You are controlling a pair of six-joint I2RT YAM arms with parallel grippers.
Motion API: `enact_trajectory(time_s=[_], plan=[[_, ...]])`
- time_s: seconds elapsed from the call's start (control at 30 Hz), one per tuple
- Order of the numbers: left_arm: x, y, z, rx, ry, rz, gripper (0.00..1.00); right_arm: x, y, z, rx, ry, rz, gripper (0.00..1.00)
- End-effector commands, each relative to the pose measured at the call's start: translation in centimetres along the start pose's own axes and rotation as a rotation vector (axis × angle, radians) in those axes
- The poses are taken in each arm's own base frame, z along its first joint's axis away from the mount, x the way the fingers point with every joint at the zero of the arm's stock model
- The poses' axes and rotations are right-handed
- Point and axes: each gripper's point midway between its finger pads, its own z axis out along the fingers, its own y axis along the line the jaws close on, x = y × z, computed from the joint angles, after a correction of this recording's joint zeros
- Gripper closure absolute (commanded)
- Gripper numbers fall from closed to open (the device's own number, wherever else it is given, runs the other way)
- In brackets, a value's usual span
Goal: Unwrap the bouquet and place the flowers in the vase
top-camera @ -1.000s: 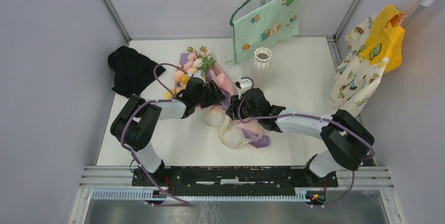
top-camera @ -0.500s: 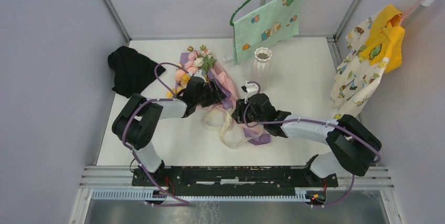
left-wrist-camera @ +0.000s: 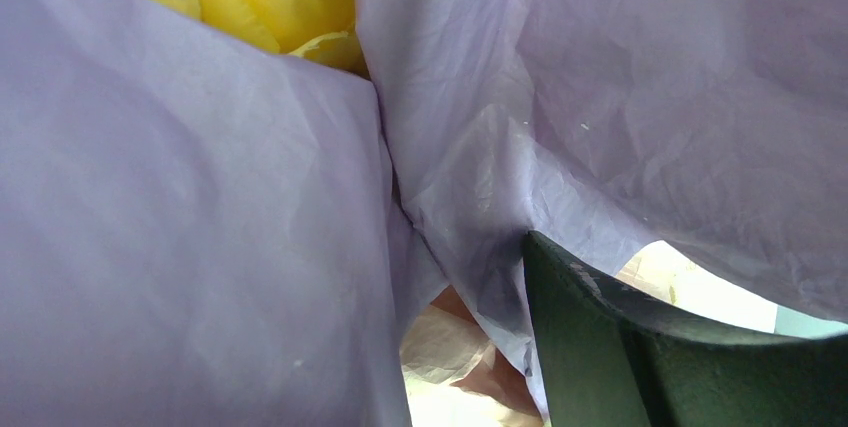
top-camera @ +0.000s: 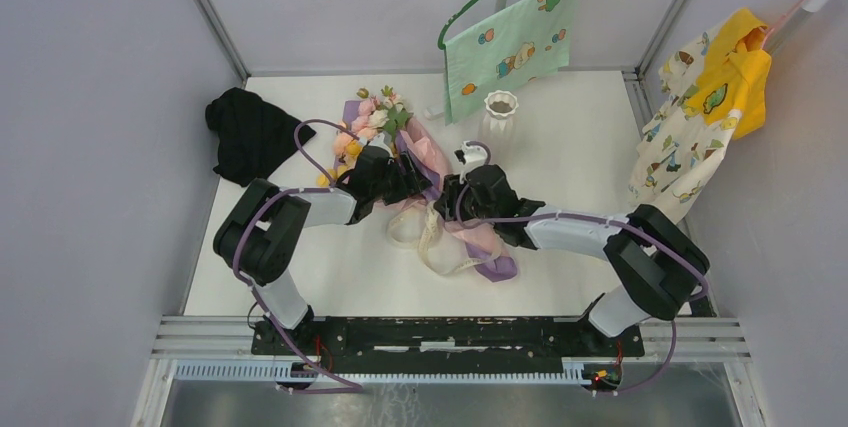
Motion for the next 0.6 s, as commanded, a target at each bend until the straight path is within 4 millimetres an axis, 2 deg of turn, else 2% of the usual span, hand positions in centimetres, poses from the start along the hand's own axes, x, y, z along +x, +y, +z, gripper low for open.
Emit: enact_trajectory(time_s=[0.0,0.27,0.37,0.43,0.57], plan=[[2.2,1.9,0.2,-0.056,0.063,-0.011,0.24,-3.3,1.9,0.9,-0.054,-0.079,0.009,0.52],[2.5,2.2,0.4,-0.061,0.072,-0.013,0.24,-3.1,2.0,3.2,-0.062,-0.066,0.037,0.53],[3.0,2.4,0.6,-0.061,0.090,-0.020,0.24,-3.6,2.4,3.9,-0.078,-0.077,0.050,0.63],[3.2,2.6,0.7,-0.066,0.096,-0.023,0.24,-4.2,2.8,4.0,-0.093,-0.094,0.056,0.69],[3.4,2.7,0.8,-0.066,0.102,-0.028,0.24,-6.0,4.4,2.9,-0.159,-0.136,0.056,0.70]])
